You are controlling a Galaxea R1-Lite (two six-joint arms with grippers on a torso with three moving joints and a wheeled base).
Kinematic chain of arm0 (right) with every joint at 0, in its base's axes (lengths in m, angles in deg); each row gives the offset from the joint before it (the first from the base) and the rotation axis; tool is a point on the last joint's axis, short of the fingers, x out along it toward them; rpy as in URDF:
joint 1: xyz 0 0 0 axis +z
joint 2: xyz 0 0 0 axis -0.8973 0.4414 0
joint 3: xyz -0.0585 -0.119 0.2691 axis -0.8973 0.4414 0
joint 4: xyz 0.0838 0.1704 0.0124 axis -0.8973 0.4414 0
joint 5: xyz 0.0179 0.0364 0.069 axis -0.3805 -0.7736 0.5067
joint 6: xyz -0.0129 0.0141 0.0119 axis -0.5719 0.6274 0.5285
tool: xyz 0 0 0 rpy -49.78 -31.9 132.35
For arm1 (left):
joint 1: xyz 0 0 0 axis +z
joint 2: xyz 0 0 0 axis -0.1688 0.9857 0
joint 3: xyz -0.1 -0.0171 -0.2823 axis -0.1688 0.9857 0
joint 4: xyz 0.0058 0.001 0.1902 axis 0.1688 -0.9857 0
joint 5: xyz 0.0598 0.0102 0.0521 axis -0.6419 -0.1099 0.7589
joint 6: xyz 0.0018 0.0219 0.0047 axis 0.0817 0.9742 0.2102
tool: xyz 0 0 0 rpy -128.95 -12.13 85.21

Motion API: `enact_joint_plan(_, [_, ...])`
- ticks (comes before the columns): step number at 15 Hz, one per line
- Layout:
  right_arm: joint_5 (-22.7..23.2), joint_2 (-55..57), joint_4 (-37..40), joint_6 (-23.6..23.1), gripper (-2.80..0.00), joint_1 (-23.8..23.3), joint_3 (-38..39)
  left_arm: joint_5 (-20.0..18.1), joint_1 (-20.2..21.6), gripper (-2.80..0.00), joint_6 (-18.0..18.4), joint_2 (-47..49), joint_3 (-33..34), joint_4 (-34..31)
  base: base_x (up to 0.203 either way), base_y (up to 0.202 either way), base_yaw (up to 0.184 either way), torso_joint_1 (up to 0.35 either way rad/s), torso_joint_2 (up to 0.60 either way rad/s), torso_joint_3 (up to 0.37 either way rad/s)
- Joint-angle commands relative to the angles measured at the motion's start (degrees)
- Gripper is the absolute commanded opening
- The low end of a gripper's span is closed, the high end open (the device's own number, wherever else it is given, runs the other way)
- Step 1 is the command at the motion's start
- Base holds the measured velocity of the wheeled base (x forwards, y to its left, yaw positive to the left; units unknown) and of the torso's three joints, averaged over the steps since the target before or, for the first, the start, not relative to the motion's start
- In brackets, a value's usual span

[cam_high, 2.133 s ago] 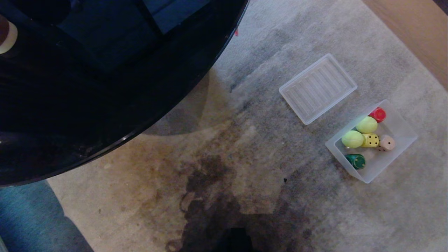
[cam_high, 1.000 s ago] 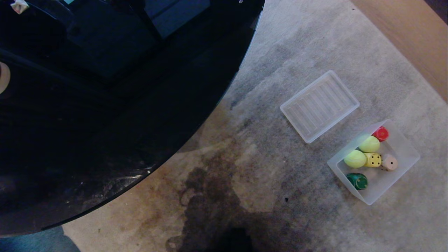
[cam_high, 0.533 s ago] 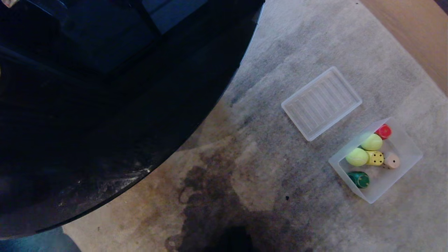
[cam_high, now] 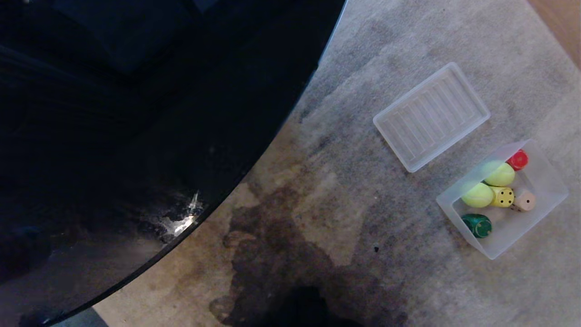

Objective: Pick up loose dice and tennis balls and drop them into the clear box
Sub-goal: Close the lid

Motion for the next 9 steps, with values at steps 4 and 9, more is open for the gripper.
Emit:
enact_joint_plan(4, [-0.01,0.07,0.06,0.02,-2.8,0.06,0.01,-0.04,0.02,-2.8,0.14,0.0,0.01,0.0,0.0,0.0,0.0,0.003,0.0,-0.1])
enact_joint_plan(9, [0.28,1.42,0.67,-0.18,-2.8,-0.02,-3.13,0.0,0.02,-2.8,0.14,-0.02,0.01,0.0,0.0,0.0,0.0,0.0,0.0,-0.005])
